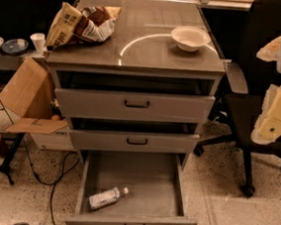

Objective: Pick blue plastic bottle from bottom drawer and place on counter

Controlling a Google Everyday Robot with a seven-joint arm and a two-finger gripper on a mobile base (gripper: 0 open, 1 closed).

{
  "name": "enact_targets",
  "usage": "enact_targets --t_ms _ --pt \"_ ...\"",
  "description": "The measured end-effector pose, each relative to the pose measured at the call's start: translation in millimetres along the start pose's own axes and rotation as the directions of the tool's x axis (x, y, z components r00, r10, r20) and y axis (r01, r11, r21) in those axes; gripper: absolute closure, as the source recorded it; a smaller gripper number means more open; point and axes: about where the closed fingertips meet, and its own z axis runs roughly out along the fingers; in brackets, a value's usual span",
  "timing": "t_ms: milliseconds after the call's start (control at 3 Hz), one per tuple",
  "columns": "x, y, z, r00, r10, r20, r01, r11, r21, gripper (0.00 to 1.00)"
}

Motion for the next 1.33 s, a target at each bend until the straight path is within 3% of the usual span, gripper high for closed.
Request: enact_targets --t_ms 333,667,1000,1333 --pt "-0.1 0.0 0.1 1.0 0.0 0.0 0.0 1.0 0.0 0.0" --pt "-10.2 4.4 20.8 0.998 -0.051 0.026 0.051 0.9986 -0.012 0.0" --pt "-39.9 35.8 84.0 0.976 -0.184 0.12 0.191 0.9806 -0.045 0.0" --pt "-58.9 72.2 171.3 0.941 -0.275 0.197 0.297 0.9502 -0.094 0.0"
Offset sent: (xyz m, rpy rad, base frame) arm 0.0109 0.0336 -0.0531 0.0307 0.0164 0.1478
